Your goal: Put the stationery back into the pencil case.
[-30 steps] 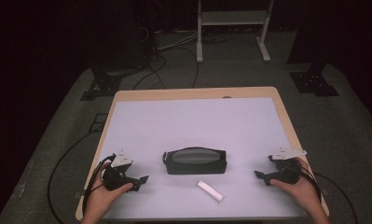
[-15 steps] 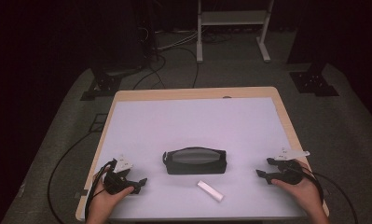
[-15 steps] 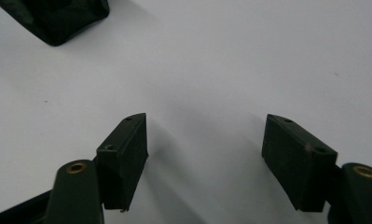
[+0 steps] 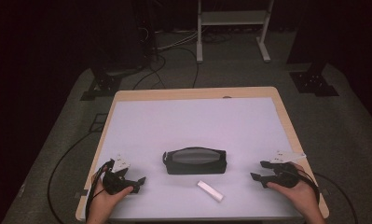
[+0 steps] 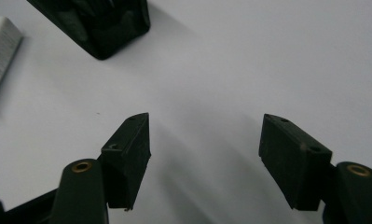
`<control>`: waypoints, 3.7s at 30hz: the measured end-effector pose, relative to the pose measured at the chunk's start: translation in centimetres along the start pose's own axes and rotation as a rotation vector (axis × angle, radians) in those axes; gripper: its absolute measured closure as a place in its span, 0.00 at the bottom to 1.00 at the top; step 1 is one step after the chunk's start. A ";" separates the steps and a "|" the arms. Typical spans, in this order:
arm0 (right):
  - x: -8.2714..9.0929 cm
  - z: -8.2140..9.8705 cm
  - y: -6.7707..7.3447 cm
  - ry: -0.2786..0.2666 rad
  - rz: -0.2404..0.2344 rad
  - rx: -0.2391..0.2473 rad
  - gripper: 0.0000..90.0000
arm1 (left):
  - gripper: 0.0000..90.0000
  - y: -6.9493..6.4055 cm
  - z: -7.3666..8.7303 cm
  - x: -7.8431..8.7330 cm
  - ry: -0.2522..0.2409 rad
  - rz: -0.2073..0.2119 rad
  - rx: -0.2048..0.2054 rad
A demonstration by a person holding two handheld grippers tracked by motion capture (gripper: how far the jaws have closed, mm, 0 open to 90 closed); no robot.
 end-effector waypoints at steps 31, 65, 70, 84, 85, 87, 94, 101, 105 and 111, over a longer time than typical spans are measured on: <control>-1.0 -1.6 6.0 0.024 -0.123 0.073 0.40 | 0.00 0.2 0.1 -0.2 0.012 0.012 0.033; -3.3 -2.1 11.5 0.029 -0.239 0.169 0.42 | 0.00 0.2 0.1 -0.2 0.013 0.012 0.034; -4.0 -2.6 12.4 0.026 -0.256 0.179 0.43 | 0.00 0.2 0.1 -0.2 0.013 0.012 0.032; -6.1 -3.1 14.0 0.041 -0.267 0.211 0.49 | 0.00 0.2 0.1 -0.2 0.014 0.011 0.031; -6.2 -3.1 14.1 0.039 -0.268 0.208 0.49 | 0.00 0.2 0.1 -0.2 0.013 0.011 0.031; -6.4 -3.2 14.2 0.042 -0.263 0.216 0.51 | 0.00 0.2 0.1 -0.2 0.013 0.011 0.031; -7.2 -3.0 14.3 0.052 -0.238 0.229 0.55 | 0.00 0.2 0.1 -0.2 0.013 0.011 0.031; -7.9 -2.9 14.5 0.056 -0.215 0.245 0.62 | 0.00 0.2 0.1 -0.2 0.013 0.012 0.032; -8.0 -2.9 14.4 0.047 -0.199 0.242 0.67 | 0.00 0.2 0.1 -0.2 0.014 0.012 0.032; -8.0 -2.9 14.5 0.042 -0.183 0.251 0.72 | 0.00 0.2 0.1 -0.2 0.014 0.012 0.032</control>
Point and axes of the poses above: each handheld gripper's, and its own axes: x roughly backward along the jaws, z roughly out of its underside, y roughly to its left, the point moved 4 cm from there along -x, roughly forward along the jaws, and after that the axes turned 6 degrees about -x, right-handed, at the moved point
